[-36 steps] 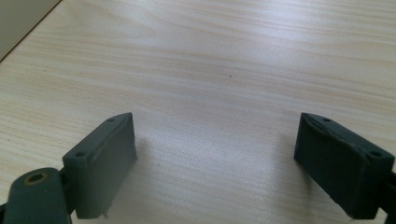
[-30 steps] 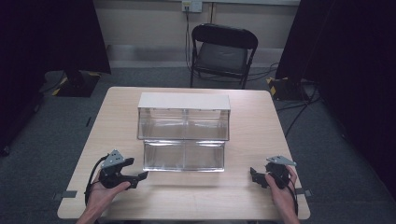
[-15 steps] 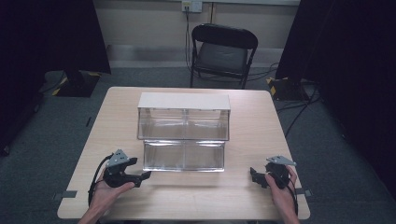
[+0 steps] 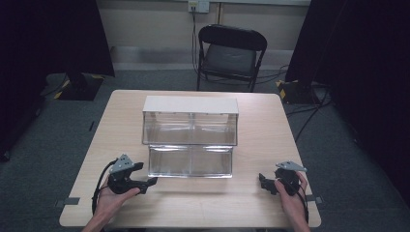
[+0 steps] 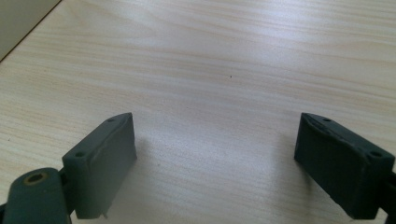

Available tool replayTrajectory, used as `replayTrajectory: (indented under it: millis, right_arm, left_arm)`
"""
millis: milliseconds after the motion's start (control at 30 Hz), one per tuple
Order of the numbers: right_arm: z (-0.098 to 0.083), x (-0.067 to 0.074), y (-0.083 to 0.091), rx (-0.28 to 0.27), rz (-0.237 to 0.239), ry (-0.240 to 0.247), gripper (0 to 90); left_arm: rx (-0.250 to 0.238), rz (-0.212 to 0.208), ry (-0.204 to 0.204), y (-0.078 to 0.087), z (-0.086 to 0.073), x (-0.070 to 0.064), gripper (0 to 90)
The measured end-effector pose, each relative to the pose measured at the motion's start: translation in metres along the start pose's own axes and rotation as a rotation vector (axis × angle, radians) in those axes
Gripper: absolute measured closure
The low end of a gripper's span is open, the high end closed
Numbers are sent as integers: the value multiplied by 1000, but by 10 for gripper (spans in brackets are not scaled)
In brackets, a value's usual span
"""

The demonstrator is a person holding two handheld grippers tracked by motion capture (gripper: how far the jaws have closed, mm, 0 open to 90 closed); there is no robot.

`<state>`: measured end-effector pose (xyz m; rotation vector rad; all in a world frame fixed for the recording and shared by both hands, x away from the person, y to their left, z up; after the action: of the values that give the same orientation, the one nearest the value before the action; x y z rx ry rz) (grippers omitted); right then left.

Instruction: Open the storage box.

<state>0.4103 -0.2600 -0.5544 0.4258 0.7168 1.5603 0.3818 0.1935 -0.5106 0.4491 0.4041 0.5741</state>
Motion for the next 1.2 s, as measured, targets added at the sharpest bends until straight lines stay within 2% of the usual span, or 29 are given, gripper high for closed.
replayTrajectory:
  millis: [133, 400, 1200]
  right_arm:
    - [0, 0, 0, 0, 0, 0, 117]
    - [0, 0, 0, -1, 0, 2, 116]
    - [0, 0, 0, 0, 1, 2, 114]
  left_arm:
    - [-1, -3, -10, 1, 0, -1, 168]
    - [-7, -13, 7, 2, -1, -1, 184]
    - [-35, -48, 6, 6, 2, -5, 210]
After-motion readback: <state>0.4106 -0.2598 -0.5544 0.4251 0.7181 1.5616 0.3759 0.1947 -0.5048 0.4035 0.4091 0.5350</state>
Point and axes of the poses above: each handheld gripper's, and its own axes: y roughly backward along the jaws, z roughly out of its top, x roughly to its left, the point moved 8 cm from there along -y, roughly forward along the jaws, and after that the axes turned 11 degrees about -z, right-handed, at the moved point
